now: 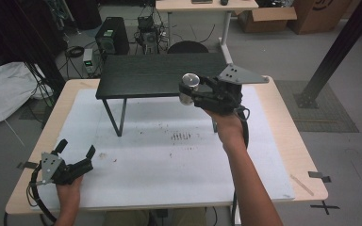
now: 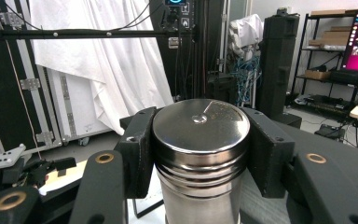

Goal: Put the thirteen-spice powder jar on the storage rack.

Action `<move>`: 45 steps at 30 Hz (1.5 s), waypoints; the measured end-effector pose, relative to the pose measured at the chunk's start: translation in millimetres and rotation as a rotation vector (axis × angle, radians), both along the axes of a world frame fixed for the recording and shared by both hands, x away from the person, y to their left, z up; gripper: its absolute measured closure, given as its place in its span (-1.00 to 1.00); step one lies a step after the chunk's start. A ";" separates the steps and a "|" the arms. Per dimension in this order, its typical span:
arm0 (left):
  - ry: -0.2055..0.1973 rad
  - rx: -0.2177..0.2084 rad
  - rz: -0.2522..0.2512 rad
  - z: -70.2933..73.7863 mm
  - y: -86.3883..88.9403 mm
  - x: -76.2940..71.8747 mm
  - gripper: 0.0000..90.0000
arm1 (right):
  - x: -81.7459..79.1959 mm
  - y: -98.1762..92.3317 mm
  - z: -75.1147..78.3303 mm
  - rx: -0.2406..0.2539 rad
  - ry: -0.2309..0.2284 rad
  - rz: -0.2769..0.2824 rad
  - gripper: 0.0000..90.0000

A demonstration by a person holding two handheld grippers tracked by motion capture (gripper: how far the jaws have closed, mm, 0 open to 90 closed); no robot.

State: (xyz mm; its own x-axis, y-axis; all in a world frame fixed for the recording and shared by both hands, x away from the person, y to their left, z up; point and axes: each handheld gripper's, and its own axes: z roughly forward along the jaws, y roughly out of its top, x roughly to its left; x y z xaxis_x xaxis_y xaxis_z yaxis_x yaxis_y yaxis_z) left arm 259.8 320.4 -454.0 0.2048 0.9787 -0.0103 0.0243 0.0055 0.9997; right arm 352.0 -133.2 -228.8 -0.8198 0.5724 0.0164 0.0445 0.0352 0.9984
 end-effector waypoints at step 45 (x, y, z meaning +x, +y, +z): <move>-0.003 -0.005 -0.001 -0.1 0.1 -0.1 -0.99 | 111.6 72.0 23.0 -0.080 0.059 -0.121 0.09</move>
State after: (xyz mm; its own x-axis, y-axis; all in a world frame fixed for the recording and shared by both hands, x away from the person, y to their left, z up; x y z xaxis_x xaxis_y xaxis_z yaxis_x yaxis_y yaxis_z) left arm 259.8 320.5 -454.1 0.2061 0.9784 -0.0143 0.0209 0.0102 0.9997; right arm 463.6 -61.2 -205.8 -0.7435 0.6686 0.0132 0.1123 0.1053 0.9881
